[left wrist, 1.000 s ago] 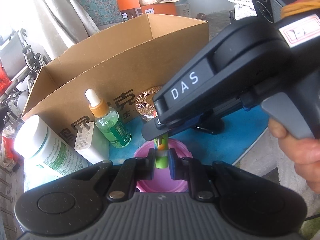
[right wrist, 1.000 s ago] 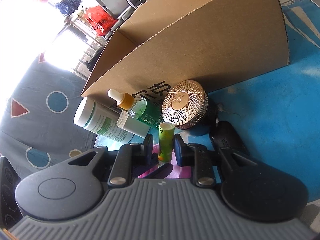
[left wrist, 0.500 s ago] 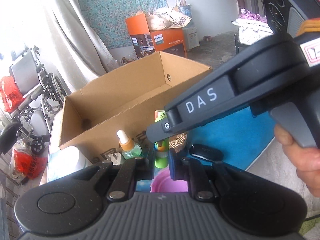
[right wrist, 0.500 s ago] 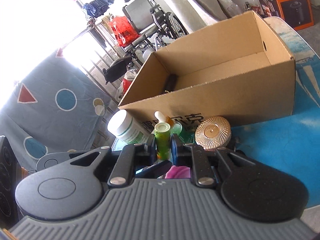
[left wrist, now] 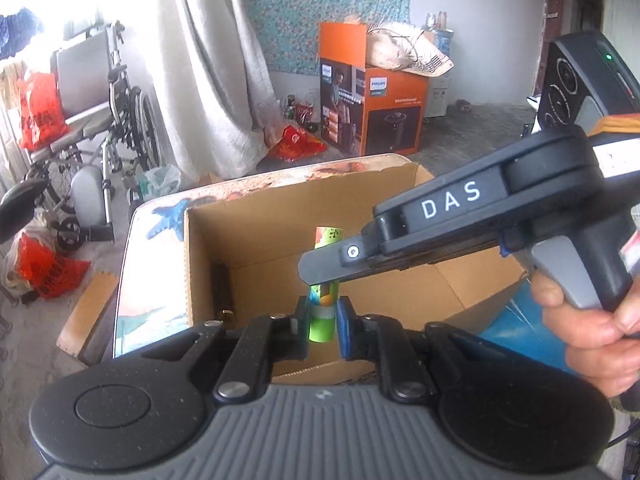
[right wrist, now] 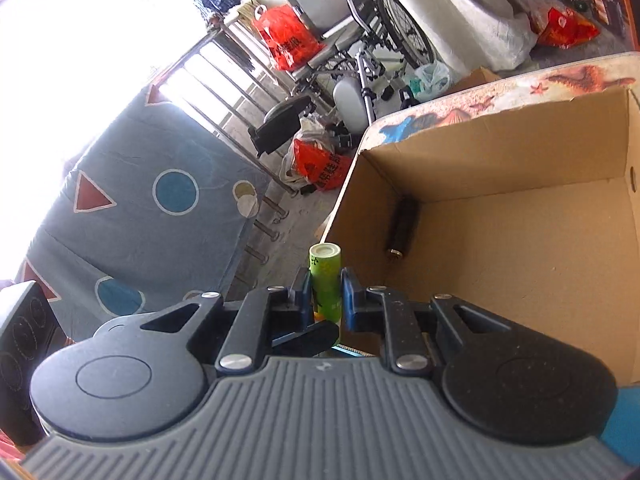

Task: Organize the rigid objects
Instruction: 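Carry the green-and-white tube into the box and release it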

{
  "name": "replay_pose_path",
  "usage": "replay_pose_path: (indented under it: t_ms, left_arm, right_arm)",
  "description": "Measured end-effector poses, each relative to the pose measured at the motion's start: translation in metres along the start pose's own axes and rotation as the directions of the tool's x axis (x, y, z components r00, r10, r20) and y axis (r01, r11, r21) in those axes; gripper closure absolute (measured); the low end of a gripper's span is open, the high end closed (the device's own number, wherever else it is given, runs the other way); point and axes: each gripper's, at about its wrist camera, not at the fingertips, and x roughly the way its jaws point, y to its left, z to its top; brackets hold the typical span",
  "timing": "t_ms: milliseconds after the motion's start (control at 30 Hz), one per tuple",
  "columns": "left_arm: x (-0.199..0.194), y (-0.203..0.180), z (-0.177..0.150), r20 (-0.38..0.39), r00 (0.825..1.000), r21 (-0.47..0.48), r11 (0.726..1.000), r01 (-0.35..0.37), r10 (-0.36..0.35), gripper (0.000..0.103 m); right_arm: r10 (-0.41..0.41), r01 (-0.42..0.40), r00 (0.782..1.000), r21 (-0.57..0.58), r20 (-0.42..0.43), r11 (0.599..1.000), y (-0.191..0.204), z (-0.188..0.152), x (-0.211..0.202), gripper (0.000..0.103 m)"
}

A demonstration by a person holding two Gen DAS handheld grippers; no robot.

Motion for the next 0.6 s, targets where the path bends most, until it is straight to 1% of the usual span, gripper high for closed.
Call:
replay_pose_path:
  t_ms: [67,100,167,200,233,333,400,433,467,500,533,567,600]
  left_arm:
    - [0.016,0.011,0.002,-0.048,0.998,-0.012,0.999,-0.030,0.029,0.087]
    - [0.027,0.017,0.003,-0.073,0.996,-0.015,0.999,-0.048,0.047,0.086]
    - [0.037,0.029,0.002,-0.110,0.991,-0.031,0.997,-0.074,0.070,0.085]
    - [0.040,0.032,0.000,-0.122,0.990,-0.041,0.996,-0.076,0.070,0.082]
    - [0.042,0.035,-0.001,-0.128,0.990,-0.051,0.996,-0.074,0.067,0.078]
    - [0.040,0.045,0.001,-0.117,0.991,-0.063,0.996,-0.066,0.059,0.072]
    - [0.037,0.044,0.000,-0.110,0.991,-0.060,0.995,-0.078,0.071,0.072]
    - [0.035,0.045,-0.001,-0.105,0.992,-0.061,0.995,-0.081,0.074,0.070]
    - [0.033,0.045,-0.001,-0.098,0.992,-0.065,0.995,-0.081,0.074,0.070]
    - [0.030,0.045,-0.001,-0.087,0.993,-0.072,0.994,-0.080,0.074,0.069]
    - [0.026,0.045,-0.002,-0.075,0.994,-0.077,0.994,-0.081,0.075,0.067]
    - [0.020,0.044,-0.003,-0.057,0.995,-0.081,0.993,-0.082,0.078,0.066]
    - [0.013,0.044,-0.005,-0.041,0.996,-0.080,0.993,-0.082,0.079,0.064]
  right_arm:
    - [0.003,0.003,0.996,0.066,-0.089,0.998,-0.014,0.019,0.033,0.088]
    - [-0.003,0.016,0.991,0.095,-0.136,0.995,-0.023,0.026,0.051,0.088]
    - [-0.015,0.042,0.977,0.123,-0.212,0.991,-0.034,0.030,0.081,0.088]
    - [-0.022,0.056,0.970,0.133,-0.242,0.990,-0.040,0.032,0.092,0.088]
    - [-0.029,0.073,0.958,0.144,-0.286,0.987,-0.047,0.031,0.107,0.088]
    - [-0.073,0.128,0.926,0.127,-0.370,0.983,-0.057,0.027,0.141,0.088]
    - [-0.107,0.159,0.909,0.097,-0.404,0.983,-0.056,0.024,0.157,0.087]
    - [-0.119,0.169,0.900,0.082,-0.419,0.982,-0.055,0.025,0.164,0.085]
    - [-0.125,0.170,0.897,0.069,-0.424,0.983,-0.053,0.024,0.168,0.085]
    - [-0.136,0.176,0.898,0.057,-0.418,0.983,-0.050,0.025,0.170,0.084]
    - [-0.143,0.175,0.902,0.044,-0.407,0.984,-0.047,0.025,0.169,0.077]
    - [-0.142,0.169,0.910,0.035,-0.390,0.985,-0.044,0.025,0.165,0.068]
    - [-0.139,0.163,0.920,0.034,-0.367,0.986,-0.041,0.026,0.159,0.063]
